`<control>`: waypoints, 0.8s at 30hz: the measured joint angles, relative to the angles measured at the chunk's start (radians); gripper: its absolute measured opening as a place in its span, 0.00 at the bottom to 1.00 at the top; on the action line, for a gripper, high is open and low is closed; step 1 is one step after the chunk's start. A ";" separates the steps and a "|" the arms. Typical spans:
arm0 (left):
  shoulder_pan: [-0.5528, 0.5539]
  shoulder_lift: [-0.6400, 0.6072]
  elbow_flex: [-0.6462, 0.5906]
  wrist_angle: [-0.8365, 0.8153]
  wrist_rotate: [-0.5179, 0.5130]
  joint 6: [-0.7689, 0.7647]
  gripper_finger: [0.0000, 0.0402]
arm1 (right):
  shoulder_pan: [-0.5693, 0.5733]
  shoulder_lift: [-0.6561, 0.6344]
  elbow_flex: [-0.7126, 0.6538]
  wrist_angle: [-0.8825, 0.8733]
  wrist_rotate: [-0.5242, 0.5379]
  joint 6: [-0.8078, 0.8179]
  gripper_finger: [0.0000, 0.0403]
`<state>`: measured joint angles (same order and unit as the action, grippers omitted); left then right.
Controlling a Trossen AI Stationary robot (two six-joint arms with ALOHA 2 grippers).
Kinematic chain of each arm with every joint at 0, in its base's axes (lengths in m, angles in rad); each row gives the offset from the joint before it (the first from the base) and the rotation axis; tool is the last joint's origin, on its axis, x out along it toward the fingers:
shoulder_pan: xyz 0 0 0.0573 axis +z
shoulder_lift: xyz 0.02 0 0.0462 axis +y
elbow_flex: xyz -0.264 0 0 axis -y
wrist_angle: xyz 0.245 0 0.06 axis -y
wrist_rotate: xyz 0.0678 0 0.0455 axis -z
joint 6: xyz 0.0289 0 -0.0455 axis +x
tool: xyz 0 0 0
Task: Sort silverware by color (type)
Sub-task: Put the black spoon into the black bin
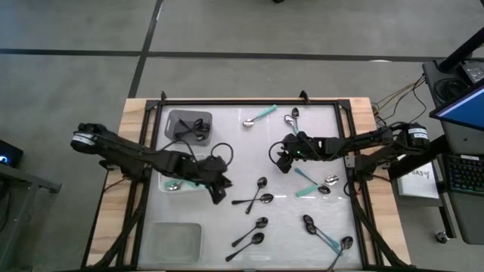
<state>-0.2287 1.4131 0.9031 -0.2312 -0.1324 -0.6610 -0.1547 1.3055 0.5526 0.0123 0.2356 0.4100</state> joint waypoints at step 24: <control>-0.051 0.525 0.425 -0.067 0.345 0.308 0.09 | 0.002 0.000 0.000 -0.068 0.133 0.112 0.33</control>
<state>-0.2796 1.9376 1.3281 -0.2978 0.2127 -0.3526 -0.1528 1.3056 0.5526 -0.0555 0.3684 0.5220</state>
